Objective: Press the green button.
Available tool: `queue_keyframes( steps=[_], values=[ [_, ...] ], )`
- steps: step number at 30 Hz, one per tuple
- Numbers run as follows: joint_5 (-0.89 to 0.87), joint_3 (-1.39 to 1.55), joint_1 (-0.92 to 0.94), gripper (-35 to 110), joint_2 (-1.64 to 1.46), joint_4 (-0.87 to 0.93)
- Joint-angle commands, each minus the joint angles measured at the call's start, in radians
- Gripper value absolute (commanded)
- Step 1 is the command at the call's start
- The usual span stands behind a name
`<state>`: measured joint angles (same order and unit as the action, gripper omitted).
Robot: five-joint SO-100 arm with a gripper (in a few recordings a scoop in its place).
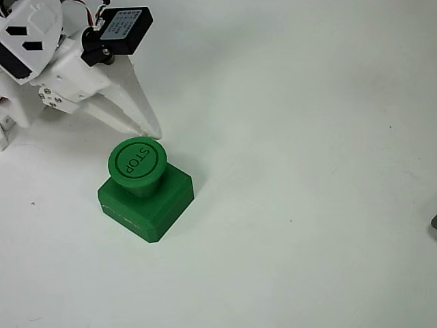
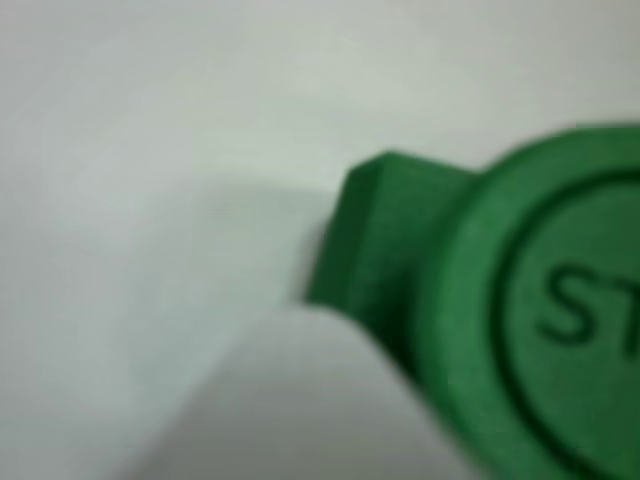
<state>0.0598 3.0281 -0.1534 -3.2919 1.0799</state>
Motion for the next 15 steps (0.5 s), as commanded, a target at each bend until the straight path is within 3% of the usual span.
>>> queue_keyframes(
  steps=[1, 15],
  values=[
    [-0.015, 0.023, -0.025, 0, -0.015, 0.011],
    [-0.127, 0.035, -0.035, 0, -0.017, 0.190]
  ],
)
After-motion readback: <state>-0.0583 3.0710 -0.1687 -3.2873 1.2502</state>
